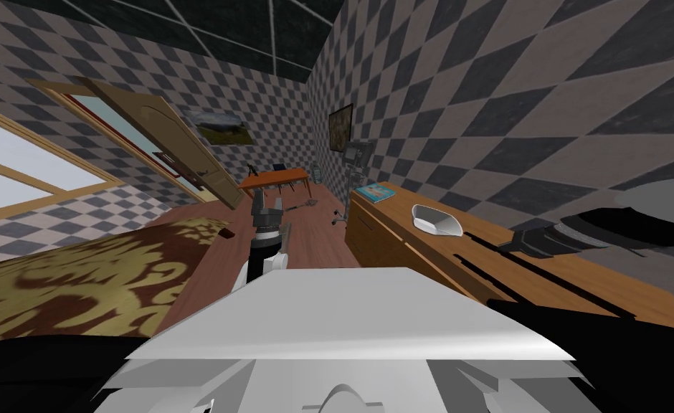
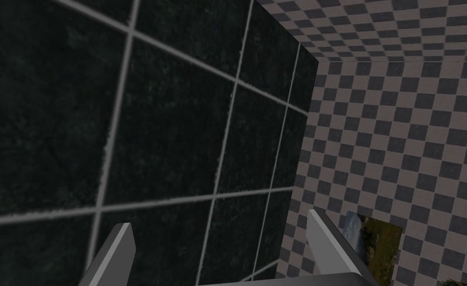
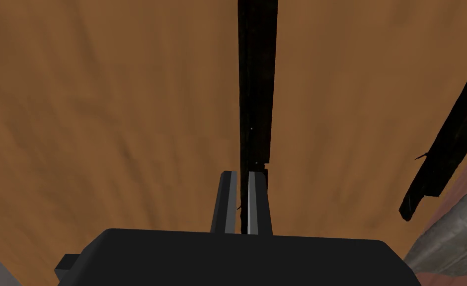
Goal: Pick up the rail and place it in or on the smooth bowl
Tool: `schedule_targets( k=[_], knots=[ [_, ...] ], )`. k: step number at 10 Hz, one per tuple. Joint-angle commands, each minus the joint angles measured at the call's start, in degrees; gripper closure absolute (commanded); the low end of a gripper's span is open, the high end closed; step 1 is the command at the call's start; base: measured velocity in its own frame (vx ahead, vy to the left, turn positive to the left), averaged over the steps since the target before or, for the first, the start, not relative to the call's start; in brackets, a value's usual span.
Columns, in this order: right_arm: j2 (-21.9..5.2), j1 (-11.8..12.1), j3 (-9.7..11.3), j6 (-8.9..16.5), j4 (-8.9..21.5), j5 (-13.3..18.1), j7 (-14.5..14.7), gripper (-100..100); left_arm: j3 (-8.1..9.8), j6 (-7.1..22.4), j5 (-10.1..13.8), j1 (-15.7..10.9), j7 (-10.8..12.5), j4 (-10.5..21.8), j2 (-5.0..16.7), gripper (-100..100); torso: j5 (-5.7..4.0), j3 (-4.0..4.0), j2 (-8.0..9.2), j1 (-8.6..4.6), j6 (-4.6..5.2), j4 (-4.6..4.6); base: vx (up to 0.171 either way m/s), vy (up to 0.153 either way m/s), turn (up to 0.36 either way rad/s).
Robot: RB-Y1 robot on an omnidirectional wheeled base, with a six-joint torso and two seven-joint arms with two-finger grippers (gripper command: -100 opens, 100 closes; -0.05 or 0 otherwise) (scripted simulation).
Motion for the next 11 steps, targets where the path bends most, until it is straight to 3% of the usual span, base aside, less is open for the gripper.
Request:
schedule_targets(
  k=[1,7,8,11],
  knots=[
    [0.1,-1.2,-0.4,-1.0,1.6,1.1,-0.7,100,0.00,0.0,0.0,0.0,0.0,0.0,0.0,0,0.00,0.00,0.00,0.00,0.00,0.00,0.024,0.067,0.059],
    [-7.6,-5.8,-0.9,-3.7,1.9,2.4,-5.4,100,0.00,0.0,0.0,0.0,0.0,0.0,0.0,0,0.10,-0.17,-0.30,0.22,-0.12,-0.05,0.052,0.073,0.113],
    [-7.6,-5.8,-0.9,-3.7,1.9,2.4,-5.4,100,0.00,0.0,0.0,0.0,0.0,0.0,0.0,0,0.12,-0.19,-0.34,0.28,-0.10,-0.05,0.060,0.053,0.029],
    [-11.2,-7.9,-0.8,-6.0,0.8,2.8,-6.8,100,0.01,0.0,0.0,0.0,0.0,0.0,0.0,0,0.07,-0.18,-0.35,0.06,-0.03,-0.04,0.102,0.037,0.027]
  ],
)
